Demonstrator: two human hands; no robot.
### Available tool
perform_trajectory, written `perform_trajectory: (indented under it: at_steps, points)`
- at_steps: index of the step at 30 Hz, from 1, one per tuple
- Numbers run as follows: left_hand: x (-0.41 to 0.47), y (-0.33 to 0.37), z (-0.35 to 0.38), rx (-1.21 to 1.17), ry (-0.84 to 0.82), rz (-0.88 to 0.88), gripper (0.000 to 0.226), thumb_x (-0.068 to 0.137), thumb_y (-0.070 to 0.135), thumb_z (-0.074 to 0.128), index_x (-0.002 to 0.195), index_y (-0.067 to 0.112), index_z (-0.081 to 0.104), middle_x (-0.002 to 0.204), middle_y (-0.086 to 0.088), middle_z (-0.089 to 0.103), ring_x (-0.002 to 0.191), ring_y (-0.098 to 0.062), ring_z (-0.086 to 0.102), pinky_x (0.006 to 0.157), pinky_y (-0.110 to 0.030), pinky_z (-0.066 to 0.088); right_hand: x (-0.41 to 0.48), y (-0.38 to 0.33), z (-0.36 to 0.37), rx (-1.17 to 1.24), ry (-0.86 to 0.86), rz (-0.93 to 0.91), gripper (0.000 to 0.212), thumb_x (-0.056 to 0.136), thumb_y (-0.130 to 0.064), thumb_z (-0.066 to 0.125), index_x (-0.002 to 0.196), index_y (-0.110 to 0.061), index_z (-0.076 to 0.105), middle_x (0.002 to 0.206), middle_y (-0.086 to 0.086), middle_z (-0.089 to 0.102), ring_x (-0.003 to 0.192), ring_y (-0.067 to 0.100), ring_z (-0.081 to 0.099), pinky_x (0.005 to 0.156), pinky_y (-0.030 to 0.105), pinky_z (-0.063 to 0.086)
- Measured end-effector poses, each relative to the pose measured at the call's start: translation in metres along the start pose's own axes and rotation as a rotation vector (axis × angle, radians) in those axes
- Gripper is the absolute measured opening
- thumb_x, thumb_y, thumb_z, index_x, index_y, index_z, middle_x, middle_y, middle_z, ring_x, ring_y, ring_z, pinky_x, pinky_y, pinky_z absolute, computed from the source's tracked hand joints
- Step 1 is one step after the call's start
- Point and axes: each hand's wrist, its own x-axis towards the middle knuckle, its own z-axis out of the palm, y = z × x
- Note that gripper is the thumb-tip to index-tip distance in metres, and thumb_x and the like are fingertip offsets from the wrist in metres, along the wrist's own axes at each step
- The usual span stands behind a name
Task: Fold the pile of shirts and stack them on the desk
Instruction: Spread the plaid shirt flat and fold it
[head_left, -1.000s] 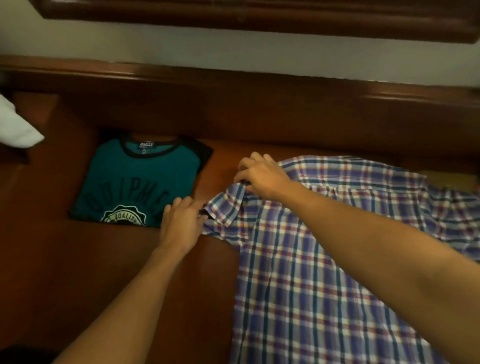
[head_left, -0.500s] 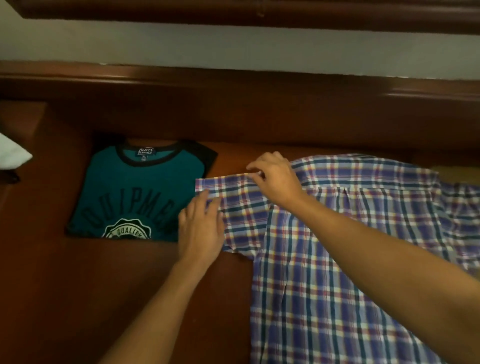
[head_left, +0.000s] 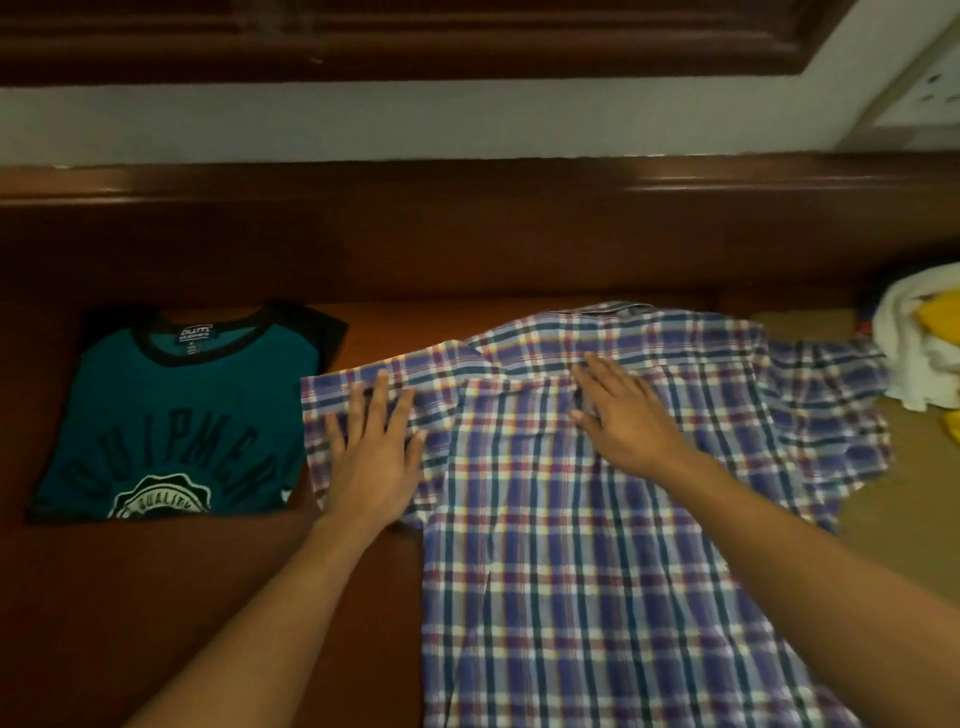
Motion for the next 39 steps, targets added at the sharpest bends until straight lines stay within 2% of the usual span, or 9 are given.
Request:
perform_trajectory:
  at_steps: [4,9,15,24,27,30,33,36,39]
  points:
    - [0.019,0.043,0.001,0.026,-0.020,0.187,0.062,0.104,0.061,0.011,0.160,0.040,-0.005,0.165,0.009,-0.027,0.151,-0.019,-0.028,0.121,-0.058,-0.013,-0.002,0.014,-0.005,0.052,0.145,0.017,0.058,0.109,-0.048,0.023,0.162,-0.026,0.014,0.170,-0.002,0.002,0.156,0.017,-0.002,0.127,0.044,0.004]
    - [0.044,0.065,0.017,0.039,-0.133,0.030,0.065,0.100,0.069,0.008,0.156,0.047,-0.016,0.160,0.017,-0.036,0.149,-0.019,-0.033,0.115,-0.070,-0.011,-0.024,0.067,-0.016,0.051,0.315,0.251,0.062,0.107,-0.051,0.021,0.163,-0.024,0.010,0.170,0.003,0.002,0.156,0.023,-0.004,0.125,0.051,-0.003]
    - [0.049,0.082,0.015,0.064,-0.159,-0.141,0.070,0.098,0.073,0.014,0.156,0.046,-0.013,0.159,0.019,-0.035,0.151,-0.019,-0.028,0.113,-0.076,-0.003,-0.050,0.171,-0.004,0.008,0.130,0.512,0.081,0.096,-0.074,0.005,0.159,-0.029,-0.017,0.164,0.001,-0.031,0.150,0.022,-0.031,0.121,0.058,-0.014]
    - [0.011,0.105,0.011,0.095,-0.018,-0.172,0.072,0.102,0.061,0.030,0.161,0.035,-0.001,0.169,0.001,-0.014,0.156,-0.029,-0.009,0.120,-0.068,0.000,-0.045,0.194,-0.012,0.095,0.074,0.432,0.078,0.094,-0.077,0.001,0.157,-0.037,-0.018,0.163,-0.005,-0.032,0.148,0.023,-0.036,0.117,0.064,-0.016]
    - [-0.026,0.108,0.025,0.050,0.088,-0.144,0.069,0.103,0.058,0.030,0.162,0.032,0.004,0.170,-0.001,-0.008,0.156,-0.026,-0.008,0.120,-0.064,-0.003,-0.043,0.195,-0.019,0.119,0.186,0.380,0.069,0.102,-0.064,0.012,0.162,-0.030,0.001,0.170,0.001,-0.010,0.155,0.026,-0.016,0.120,0.061,-0.005]
    - [-0.053,0.116,0.042,-0.005,0.100,-0.113,0.065,0.105,0.050,0.037,0.162,0.030,0.013,0.170,-0.001,-0.006,0.156,-0.023,-0.010,0.121,-0.063,-0.005,-0.057,0.196,-0.025,0.188,0.495,0.346,0.051,0.108,-0.035,0.034,0.153,-0.010,0.036,0.160,0.016,0.030,0.147,0.037,0.027,0.117,0.056,0.029]
    - [-0.068,0.122,0.056,-0.008,0.046,-0.136,0.063,0.104,0.054,0.033,0.161,0.033,0.014,0.170,0.001,-0.009,0.155,-0.022,-0.012,0.120,-0.058,-0.011,-0.087,0.205,-0.024,0.237,0.685,0.595,0.038,0.099,-0.013,0.055,0.135,-0.001,0.054,0.139,0.023,0.048,0.122,0.044,0.049,0.100,0.053,0.045]
    - [-0.075,0.125,0.064,0.019,-0.008,-0.172,0.066,0.102,0.062,0.025,0.161,0.038,0.009,0.170,0.001,-0.010,0.155,-0.022,-0.014,0.122,-0.057,-0.011,-0.113,0.219,-0.013,0.268,0.542,0.939,0.039,0.098,-0.017,0.060,0.132,0.001,0.053,0.135,0.028,0.047,0.123,0.048,0.045,0.101,0.056,0.039]
    - [-0.077,0.122,0.066,0.042,-0.014,-0.163,0.068,0.100,0.070,0.014,0.160,0.042,0.000,0.169,0.004,-0.014,0.155,-0.021,-0.016,0.122,-0.056,-0.012,-0.126,0.231,-0.006,0.388,0.479,0.897,0.037,0.101,-0.030,0.058,0.127,-0.003,0.058,0.126,0.026,0.059,0.115,0.044,0.055,0.094,0.052,0.047]
